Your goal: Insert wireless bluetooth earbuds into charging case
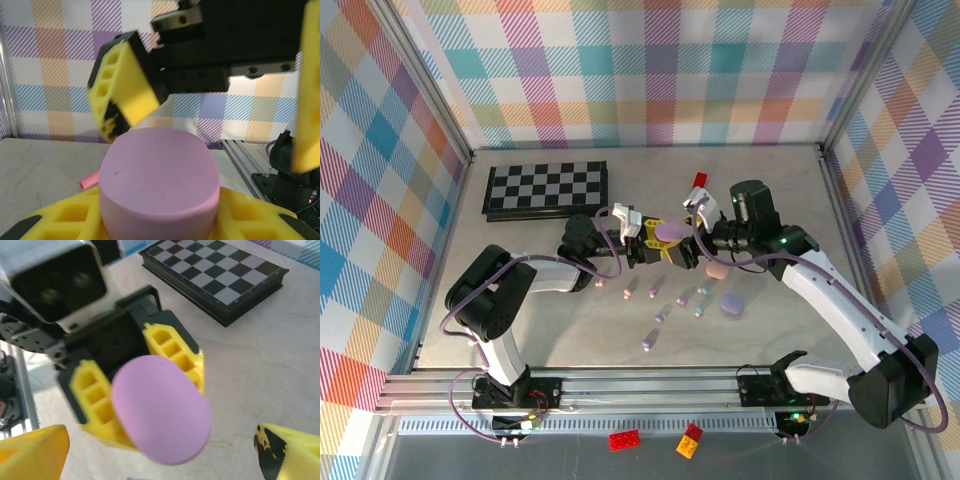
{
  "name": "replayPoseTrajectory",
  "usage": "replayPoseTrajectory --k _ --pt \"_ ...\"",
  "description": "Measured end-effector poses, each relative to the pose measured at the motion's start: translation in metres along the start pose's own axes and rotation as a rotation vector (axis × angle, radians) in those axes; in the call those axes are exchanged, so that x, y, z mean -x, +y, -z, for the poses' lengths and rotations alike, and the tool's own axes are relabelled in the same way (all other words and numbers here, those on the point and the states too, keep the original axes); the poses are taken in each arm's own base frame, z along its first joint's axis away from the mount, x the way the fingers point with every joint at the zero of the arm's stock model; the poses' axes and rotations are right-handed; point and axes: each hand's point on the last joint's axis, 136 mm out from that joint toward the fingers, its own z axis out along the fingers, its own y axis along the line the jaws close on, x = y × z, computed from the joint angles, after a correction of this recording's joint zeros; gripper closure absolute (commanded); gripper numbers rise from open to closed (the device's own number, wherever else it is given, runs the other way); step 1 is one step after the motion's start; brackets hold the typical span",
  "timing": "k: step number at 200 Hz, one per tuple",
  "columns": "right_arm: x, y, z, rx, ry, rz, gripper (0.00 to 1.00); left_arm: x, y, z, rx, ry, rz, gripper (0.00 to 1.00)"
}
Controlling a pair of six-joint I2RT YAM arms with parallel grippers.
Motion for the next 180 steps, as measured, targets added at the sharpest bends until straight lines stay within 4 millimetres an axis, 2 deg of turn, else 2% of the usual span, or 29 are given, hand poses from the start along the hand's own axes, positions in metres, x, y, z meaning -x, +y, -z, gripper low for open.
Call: replayPoseTrajectory --k 16,77,101,141,180 --pt "-0.004 -0.007 -0.006 -0.021 0.018 -0.002 0.06 0.003 0.0 0.0 0.003 -0.004 -0.005 0.6" --pt "0.004 -0.027 -0.009 -0.134 0.002 0.0 0.09 0.001 0.007 0.004 0.043 -0.002 0.007 0.6" --pt "0.009 -0.03 -0.006 -0.166 -0.014 -0.001 0.09 0.001 0.011 0.005 0.059 -0.004 0.006 0.6" --pt "0.028 -0.035 0.003 -0.209 -0.089 0.017 0.08 0.0 0.01 0.006 0.058 -0.001 0.009 0.6" --pt "0.031 -0.041 0.005 -0.24 -0.103 0.002 0.08 -0.001 0.007 0.006 0.045 0.0 0.007 0.6"
